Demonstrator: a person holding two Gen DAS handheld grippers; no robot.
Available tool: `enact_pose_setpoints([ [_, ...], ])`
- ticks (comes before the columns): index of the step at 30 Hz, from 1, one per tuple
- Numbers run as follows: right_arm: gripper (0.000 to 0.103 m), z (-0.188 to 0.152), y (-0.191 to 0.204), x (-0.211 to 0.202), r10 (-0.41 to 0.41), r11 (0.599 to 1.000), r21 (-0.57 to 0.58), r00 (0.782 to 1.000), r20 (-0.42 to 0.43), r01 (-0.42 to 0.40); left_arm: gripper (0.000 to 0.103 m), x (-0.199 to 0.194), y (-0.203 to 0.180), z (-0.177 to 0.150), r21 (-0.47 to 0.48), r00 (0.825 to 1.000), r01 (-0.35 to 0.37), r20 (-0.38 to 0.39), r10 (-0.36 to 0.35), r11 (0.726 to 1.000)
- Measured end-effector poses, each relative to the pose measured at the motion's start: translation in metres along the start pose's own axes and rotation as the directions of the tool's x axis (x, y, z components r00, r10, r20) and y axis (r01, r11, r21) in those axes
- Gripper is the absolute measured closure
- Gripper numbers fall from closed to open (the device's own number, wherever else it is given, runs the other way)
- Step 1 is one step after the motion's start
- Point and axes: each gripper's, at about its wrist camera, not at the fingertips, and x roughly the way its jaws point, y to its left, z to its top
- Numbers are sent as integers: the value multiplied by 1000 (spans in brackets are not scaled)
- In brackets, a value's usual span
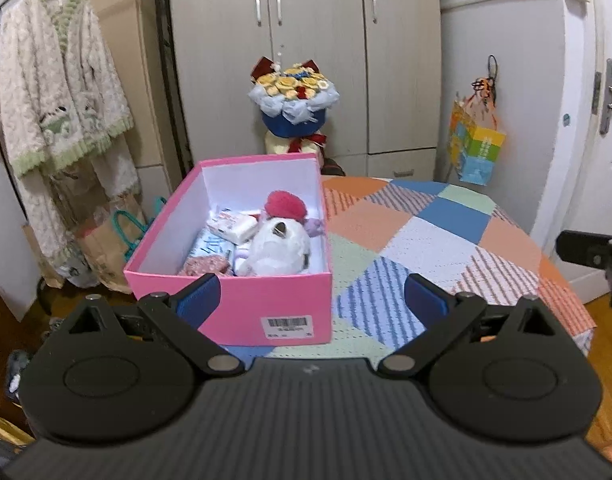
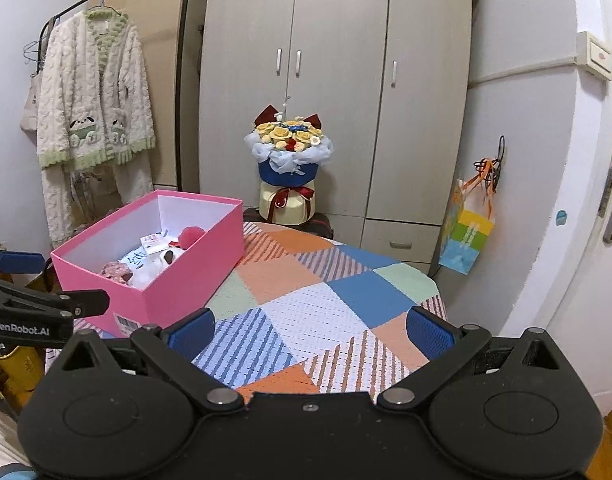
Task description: Organize soft objects
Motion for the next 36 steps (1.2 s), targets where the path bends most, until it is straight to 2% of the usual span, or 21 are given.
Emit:
enact_pose_setpoints([
  [9, 0, -6, 0, -3, -32, 999, 6, 999, 6, 32, 3, -6, -2, -7, -2, 1000, -8, 28, 9, 1000],
  [23, 0, -16, -6, -7, -71, 997, 23, 997, 9, 71, 3, -6, -3, -15, -14, 999, 20, 25, -19, 1000],
  [30, 0, -19, -3, -8, -123, 992, 7, 992, 30, 123, 3, -8, 1, -15, -21, 999, 0, 42, 1, 1000],
  [36, 0, -19, -3, -10, -114, 993, 20, 993, 41, 113, 3, -10, 4, -16, -20, 998, -18, 52, 19, 1000],
])
